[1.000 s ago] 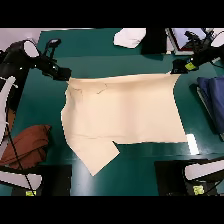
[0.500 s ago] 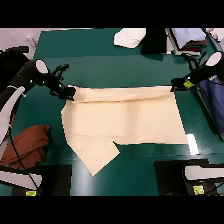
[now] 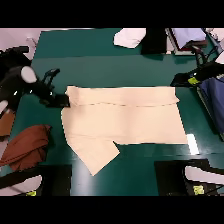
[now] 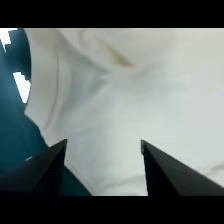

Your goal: Fold the shirts.

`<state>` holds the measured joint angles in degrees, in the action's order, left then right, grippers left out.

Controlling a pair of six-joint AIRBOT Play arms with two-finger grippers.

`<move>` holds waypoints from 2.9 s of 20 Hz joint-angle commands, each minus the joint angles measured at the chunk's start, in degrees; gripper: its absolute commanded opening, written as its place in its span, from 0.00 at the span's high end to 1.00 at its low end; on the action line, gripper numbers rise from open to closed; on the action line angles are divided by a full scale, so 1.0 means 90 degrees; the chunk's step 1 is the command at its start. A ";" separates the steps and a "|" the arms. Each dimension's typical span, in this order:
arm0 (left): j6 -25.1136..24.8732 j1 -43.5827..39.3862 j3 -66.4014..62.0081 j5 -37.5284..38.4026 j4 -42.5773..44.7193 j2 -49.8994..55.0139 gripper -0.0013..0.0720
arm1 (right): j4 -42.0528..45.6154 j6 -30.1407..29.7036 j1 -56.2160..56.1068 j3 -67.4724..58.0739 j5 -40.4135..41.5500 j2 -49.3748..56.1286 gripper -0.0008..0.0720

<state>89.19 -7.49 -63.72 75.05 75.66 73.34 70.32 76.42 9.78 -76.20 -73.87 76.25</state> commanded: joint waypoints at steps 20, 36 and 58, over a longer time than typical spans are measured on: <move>0.1491 -0.2193 0.4602 -0.1642 -0.2067 -0.3019 0.84 | -0.0002 0.0075 0.0012 -0.0015 -0.0143 -0.0840 0.46; 0.1246 -0.2193 0.3594 -0.1719 -0.1496 -0.3024 0.95 | 0.0697 -0.0063 0.2892 0.5350 -0.0549 -0.1870 0.24; 0.0699 -0.0789 0.1630 -0.1358 0.0588 -0.2465 0.95 | 0.0981 -0.0075 0.0704 0.2006 -0.0325 -0.1564 0.96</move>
<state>100.64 -19.46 -45.32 68.47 79.13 45.01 79.15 75.57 18.61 -51.79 -79.64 55.46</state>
